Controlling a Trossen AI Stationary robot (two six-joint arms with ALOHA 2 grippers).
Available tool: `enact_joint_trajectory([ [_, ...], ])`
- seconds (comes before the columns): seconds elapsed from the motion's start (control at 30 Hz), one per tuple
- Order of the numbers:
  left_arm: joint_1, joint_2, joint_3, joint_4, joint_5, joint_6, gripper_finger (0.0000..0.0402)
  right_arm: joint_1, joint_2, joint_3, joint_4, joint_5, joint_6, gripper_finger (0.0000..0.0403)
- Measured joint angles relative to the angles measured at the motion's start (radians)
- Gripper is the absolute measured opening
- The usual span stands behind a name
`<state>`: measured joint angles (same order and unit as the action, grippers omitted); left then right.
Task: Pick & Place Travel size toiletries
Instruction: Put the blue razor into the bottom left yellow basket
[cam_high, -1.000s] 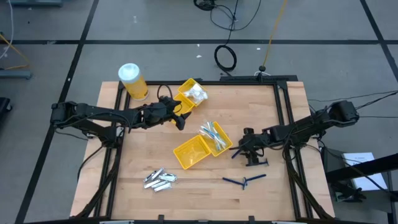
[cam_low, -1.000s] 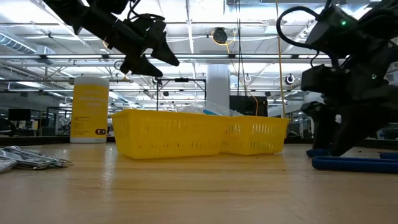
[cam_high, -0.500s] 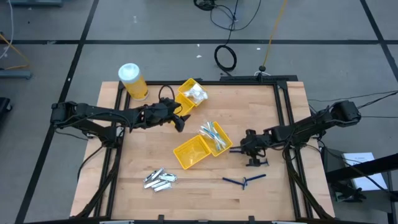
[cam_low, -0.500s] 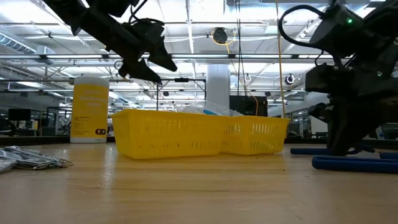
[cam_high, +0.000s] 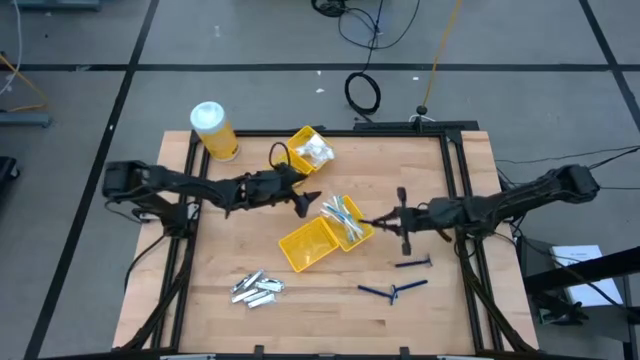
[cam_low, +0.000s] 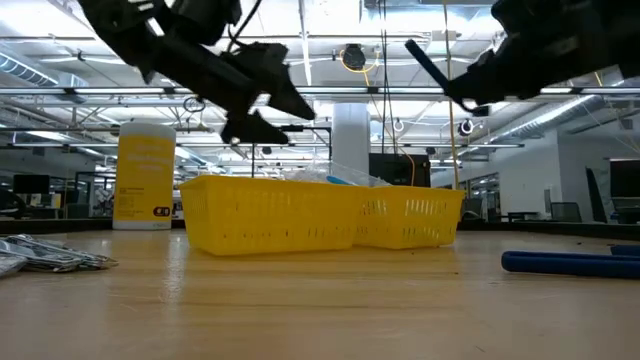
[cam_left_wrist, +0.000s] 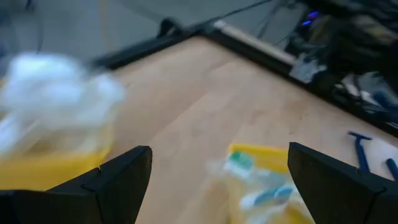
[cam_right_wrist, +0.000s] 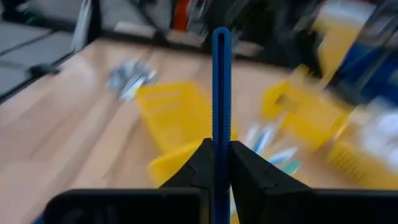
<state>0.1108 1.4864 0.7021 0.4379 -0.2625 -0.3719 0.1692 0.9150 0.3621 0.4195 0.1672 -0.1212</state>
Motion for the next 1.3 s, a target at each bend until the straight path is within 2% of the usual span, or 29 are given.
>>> enact_joint_trajectory([
  [0.17, -0.047, 0.145, 0.002, 0.393, 0.019, 0.162, 0.0367, -0.052, 0.065, -0.129, 0.51, 0.015, -0.069, 0.0019],
  [0.27, -0.08, 0.22, 0.026, 0.591, 0.06, 0.257, 0.0367, -0.064, 0.102, -0.166, 0.594, 0.013, -0.042, 0.0019],
  [0.33, -0.101, 0.262, 0.061, 0.642, 0.076, 0.327, 0.0367, -0.066, 0.117, -0.168, 0.606, 0.013, -0.031, 0.0019],
  [0.47, -0.132, 0.324, 0.164, 0.61, 0.082, 0.434, 0.0367, -0.066, 0.15, -0.165, 0.613, 0.012, -0.026, 0.0019],
  [0.7, -0.147, 0.403, 0.313, 0.594, 0.087, 0.446, 0.0367, -0.065, 0.169, -0.159, 0.63, -0.015, -0.022, 0.0019],
  [0.97, -0.147, 0.425, 0.421, 0.389, 0.207, 0.446, 0.0367, -0.066, 0.168, -0.159, 0.627, -0.015, -0.022, 0.0019],
  [1.1, -0.146, 0.425, 0.448, 0.358, 0.229, 0.441, 0.0366, -0.065, 0.168, -0.159, 0.628, -0.015, -0.022, 0.0019],
  [1.2, -0.146, 0.424, 0.454, 0.362, 0.236, 0.445, 0.035, -0.066, 0.168, -0.159, 0.629, -0.015, -0.022, 0.0019],
  [1.3, -0.145, 0.424, 0.454, 0.356, 0.237, 0.44, 0.0306, -0.065, 0.168, -0.159, 0.63, -0.015, -0.022, 0.0019],
])
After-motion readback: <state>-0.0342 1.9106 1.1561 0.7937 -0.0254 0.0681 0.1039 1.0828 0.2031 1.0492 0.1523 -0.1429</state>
